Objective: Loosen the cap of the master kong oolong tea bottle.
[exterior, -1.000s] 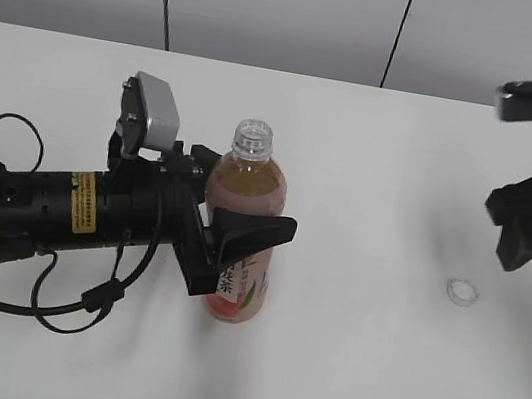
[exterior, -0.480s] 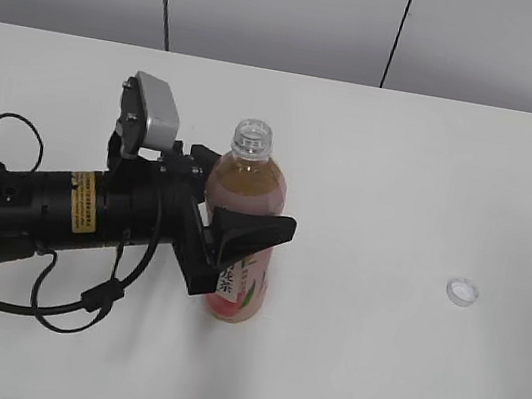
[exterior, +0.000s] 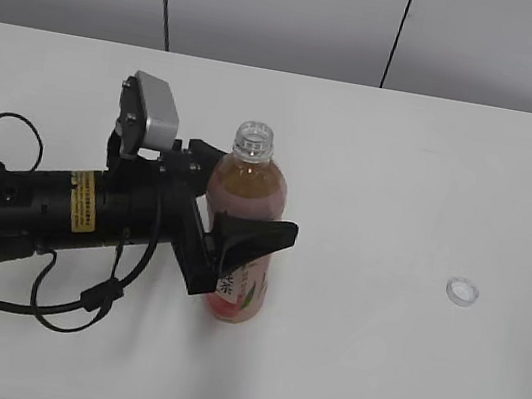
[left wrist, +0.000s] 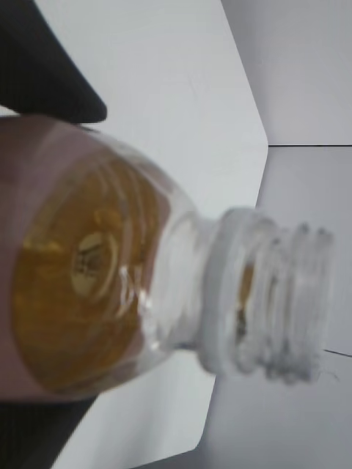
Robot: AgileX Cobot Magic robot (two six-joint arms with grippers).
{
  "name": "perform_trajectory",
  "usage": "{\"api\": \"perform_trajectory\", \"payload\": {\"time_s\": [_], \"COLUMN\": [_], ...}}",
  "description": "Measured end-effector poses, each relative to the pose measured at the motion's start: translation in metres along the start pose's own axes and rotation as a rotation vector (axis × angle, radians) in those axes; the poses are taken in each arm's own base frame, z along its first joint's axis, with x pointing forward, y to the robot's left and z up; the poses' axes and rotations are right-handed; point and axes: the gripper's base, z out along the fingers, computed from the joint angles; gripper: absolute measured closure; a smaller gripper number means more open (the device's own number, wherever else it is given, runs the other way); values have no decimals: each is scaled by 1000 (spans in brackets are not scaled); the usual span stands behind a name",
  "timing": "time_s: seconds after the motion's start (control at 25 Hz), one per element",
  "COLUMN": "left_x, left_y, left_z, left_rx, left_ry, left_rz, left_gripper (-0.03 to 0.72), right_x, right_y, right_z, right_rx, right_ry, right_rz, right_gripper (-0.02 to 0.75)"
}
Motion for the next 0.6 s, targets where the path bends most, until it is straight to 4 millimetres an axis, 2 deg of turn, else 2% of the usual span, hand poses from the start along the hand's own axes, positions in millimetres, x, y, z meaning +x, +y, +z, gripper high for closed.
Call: {"api": "perform_trajectory", "payload": {"time_s": [0.04, 0.16, 0.48, 0.6], "left_x": [0, 0, -1, -7], "left_y": [0, 0, 0, -1], "left_z": [0, 0, 0, -1], "left_rx": [-2, -3, -5, -6], "left_ry": [-1, -2, -3, -19], "left_rz": [-1, -2, -2, 14], "left_gripper": [116, 75, 77, 81], "right_x": [1, 1, 1, 1], "right_y": [0, 0, 0, 0], "right_z": [1, 4, 8, 8], "right_rx": [0, 1, 1, 1], "right_ry": [-9, -35, -56, -56], "right_rz": [-5, -31, -50, -50], "right_gripper": [224, 224, 224, 224]}}
